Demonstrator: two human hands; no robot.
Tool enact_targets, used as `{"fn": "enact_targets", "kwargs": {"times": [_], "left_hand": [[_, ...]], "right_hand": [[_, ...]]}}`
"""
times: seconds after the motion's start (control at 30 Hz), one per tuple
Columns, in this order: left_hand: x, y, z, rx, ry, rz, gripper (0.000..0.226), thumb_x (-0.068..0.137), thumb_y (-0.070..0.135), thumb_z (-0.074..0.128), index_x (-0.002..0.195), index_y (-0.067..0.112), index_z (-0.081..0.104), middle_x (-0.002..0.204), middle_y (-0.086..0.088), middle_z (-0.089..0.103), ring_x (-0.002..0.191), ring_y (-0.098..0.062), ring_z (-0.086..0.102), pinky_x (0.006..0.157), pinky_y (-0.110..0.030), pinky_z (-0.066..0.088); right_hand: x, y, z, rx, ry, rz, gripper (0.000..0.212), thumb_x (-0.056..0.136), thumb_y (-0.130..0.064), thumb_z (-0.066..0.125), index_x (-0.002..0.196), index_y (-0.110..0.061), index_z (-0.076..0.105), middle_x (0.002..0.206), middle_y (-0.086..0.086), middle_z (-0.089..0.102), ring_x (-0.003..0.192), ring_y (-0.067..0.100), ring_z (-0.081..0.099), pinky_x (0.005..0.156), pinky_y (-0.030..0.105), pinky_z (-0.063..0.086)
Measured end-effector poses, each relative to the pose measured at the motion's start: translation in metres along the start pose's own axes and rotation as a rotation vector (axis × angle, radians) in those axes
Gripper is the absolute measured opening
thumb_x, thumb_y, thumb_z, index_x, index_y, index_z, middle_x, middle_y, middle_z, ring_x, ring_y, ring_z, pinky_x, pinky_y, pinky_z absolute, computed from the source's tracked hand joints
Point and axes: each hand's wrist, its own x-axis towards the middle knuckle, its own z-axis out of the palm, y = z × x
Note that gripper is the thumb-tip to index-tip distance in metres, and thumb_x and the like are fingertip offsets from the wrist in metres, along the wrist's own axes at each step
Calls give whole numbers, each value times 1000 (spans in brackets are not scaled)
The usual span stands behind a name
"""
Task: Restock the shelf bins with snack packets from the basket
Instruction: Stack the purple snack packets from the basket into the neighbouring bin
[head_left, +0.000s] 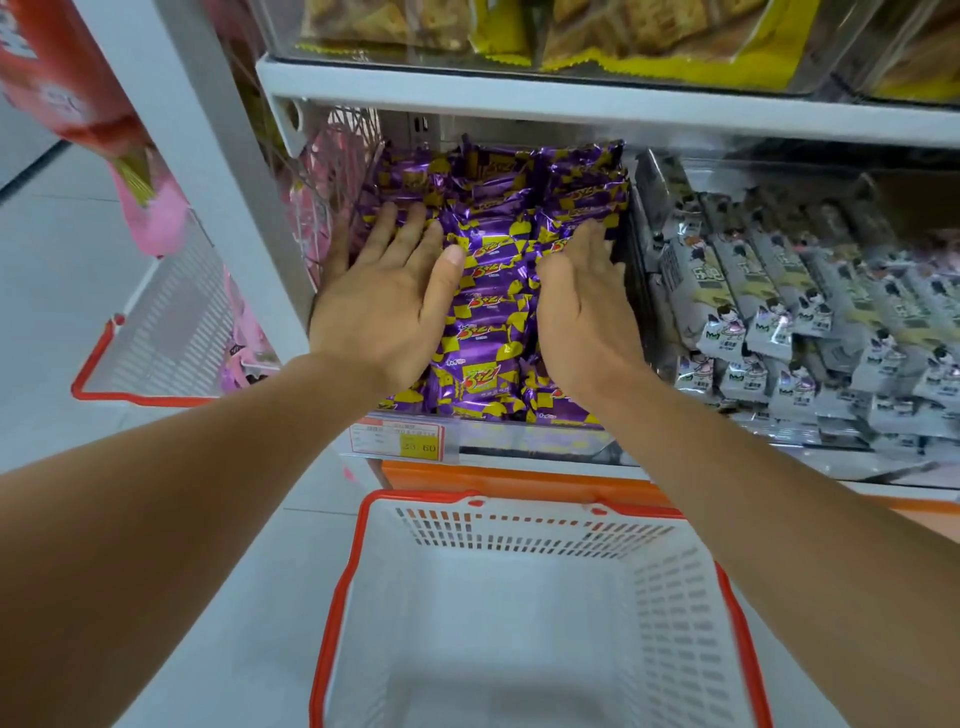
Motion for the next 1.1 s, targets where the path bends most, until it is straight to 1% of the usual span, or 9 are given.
{"fn": "enact_targets", "kwargs": {"times": [0.1,0.17,0.23,0.33,0.5,0.7,0.8,0.93,1.1], "left_hand": [[1,1,-2,-51,10,-4,76,91,58,-7,154,25,19,162,6,13,150,-11,1,120,-39,-10],[-6,4,-10,-97,83,31,78,90,59,-3,154,22,23,162,0,16,150,-16,6,120,-38,-7],[-21,7,-16,-38,156,195,77,93,61,9,152,16,29,160,-11,21,149,-25,15,120,-45,1],[-38,4,-8,179,104,442,91,87,75,23,151,11,31,159,-17,21,146,-32,23,117,-58,13],[-24,-5,7,384,30,486,95,83,76,30,152,10,28,156,-17,29,143,-33,30,114,-58,24],[-24,-2,10,345,110,500,87,88,69,32,151,9,30,157,-14,27,145,-31,27,113,-58,26],[-20,-2,10,346,132,510,81,92,64,30,150,7,31,157,-16,28,144,-31,30,113,-57,27],[-7,-6,8,435,105,595,86,88,65,30,149,4,32,154,-17,34,141,-31,36,111,-54,32],[-5,-6,9,459,126,593,86,85,64,33,149,6,33,154,-12,34,141,-29,36,112,-54,31]], "right_hand": [[-2,-3,-2,78,-36,-3,85,78,-43,7,153,-4,-6,162,11,-11,149,18,-10,121,32,-7],[-4,-2,-11,210,-41,9,86,77,-44,10,153,-7,-6,162,7,-12,149,15,-11,118,28,-7],[-8,2,-19,295,-1,3,83,80,-43,12,154,-10,-4,163,3,-9,149,11,-8,117,25,-5],[-11,10,-23,277,38,-43,68,93,-37,15,156,-14,1,163,0,-3,149,8,-4,116,23,-2],[-16,18,-16,80,40,-193,72,89,-36,11,155,-10,3,163,4,-2,149,9,-4,120,24,-3],[-14,25,-8,-122,41,-331,67,93,-34,14,154,-6,10,162,9,6,150,14,0,121,31,-7],[-14,26,-12,-219,11,-348,68,92,-33,18,154,-5,8,162,12,4,150,18,-1,121,33,-6],[-15,26,-17,-448,-107,-314,68,97,-37,19,153,-2,0,161,16,-7,149,22,-11,120,34,-11],[-14,24,-20,-566,-163,-314,78,99,-32,38,151,-1,-9,160,17,-16,148,26,-18,120,37,-12]]}}
